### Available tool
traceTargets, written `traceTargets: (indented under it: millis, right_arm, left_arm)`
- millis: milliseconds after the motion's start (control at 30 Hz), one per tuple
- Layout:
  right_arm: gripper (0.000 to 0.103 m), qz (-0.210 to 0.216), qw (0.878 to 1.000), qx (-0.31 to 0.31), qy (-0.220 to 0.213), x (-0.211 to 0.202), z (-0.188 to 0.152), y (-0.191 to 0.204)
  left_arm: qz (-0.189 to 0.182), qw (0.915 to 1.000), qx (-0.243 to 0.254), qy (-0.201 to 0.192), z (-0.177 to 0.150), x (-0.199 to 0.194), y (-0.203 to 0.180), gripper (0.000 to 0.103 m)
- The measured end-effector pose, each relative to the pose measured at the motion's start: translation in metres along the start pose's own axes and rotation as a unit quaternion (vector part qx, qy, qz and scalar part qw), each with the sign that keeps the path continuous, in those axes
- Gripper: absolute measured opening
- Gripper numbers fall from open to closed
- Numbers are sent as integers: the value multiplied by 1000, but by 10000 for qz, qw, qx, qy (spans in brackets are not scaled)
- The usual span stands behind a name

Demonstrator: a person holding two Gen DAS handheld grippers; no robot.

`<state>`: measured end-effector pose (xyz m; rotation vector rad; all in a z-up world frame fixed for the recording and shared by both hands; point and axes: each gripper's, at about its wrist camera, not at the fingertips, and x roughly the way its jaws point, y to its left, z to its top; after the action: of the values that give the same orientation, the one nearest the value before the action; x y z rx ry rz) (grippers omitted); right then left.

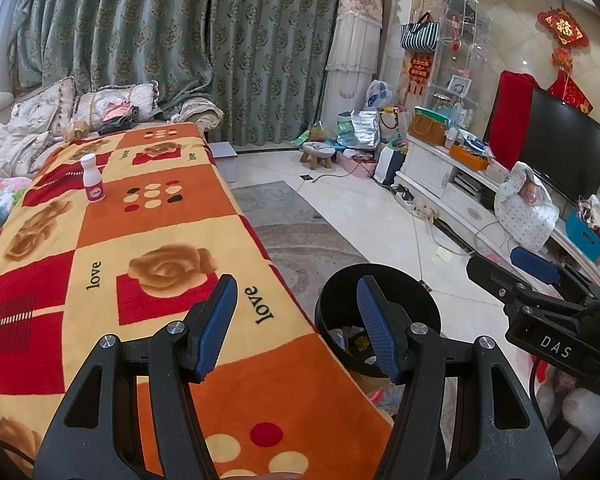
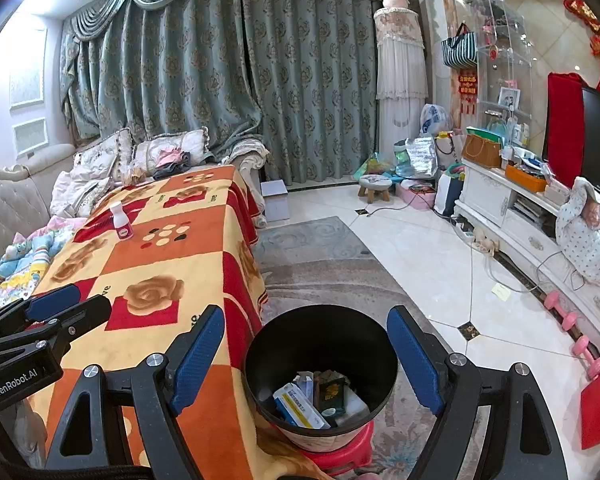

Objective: Collect trash

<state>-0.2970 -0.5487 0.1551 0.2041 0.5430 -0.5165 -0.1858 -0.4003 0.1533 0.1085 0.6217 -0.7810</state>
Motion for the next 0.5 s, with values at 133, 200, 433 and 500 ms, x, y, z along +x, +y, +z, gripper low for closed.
traceTargets:
  millis: [133,200,433,500]
  right_arm:
    - [81,-8,10000,-7,30,2,0,-1]
    - [81,-5,10000,-19,66,3,-2,-1]
    - [81,18,9999,-73,144,7,-4,2]
    - [81,46,9998,-76,187,10,-3,3]
  left_arm:
    - [-11,10000,-2,30,-3,2,-3,61]
    - [-19,10000,-1,41,-4,3,-3,61]
    - [-139,9998,-66,114,-11,7,-1,61]
    - [-151,9997,-91,156,-10,8,6,61]
